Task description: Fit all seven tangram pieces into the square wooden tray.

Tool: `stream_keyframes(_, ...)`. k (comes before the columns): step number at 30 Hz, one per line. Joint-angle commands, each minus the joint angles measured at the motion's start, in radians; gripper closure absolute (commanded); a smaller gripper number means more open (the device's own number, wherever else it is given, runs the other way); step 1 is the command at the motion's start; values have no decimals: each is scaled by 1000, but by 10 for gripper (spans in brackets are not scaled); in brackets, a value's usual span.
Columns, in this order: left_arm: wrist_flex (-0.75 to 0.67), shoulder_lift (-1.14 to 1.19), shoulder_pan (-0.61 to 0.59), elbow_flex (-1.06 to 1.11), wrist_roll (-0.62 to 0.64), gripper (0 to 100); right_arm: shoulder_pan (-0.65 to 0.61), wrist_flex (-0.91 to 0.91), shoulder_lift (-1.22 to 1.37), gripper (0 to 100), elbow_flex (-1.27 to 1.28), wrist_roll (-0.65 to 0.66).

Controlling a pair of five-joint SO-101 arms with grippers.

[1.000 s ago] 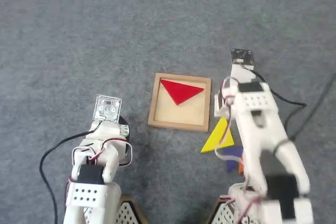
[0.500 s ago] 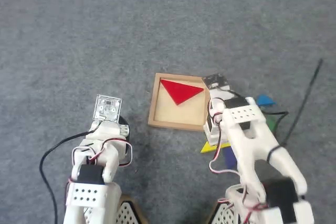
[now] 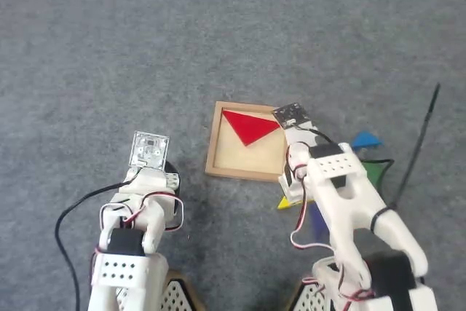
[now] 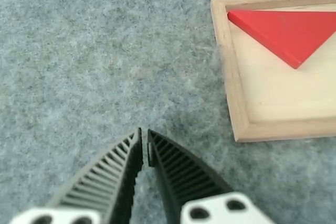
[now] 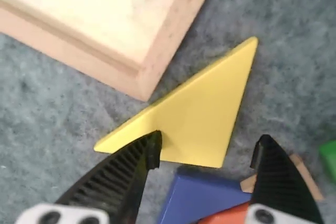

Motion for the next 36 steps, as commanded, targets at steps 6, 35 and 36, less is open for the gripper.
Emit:
stream_keyframes(6, 8, -14, -5, -8, 5, 985, -16, -22, -2, 700, 40, -37)
stream_keyframes(35, 8, -14, -5, -8, 5, 985, 22, 177, -13, 757, -6, 29)
stream_keyframes(36, 8, -14, -3, -8, 5, 985, 33, 179, -13, 759, -14, 35)
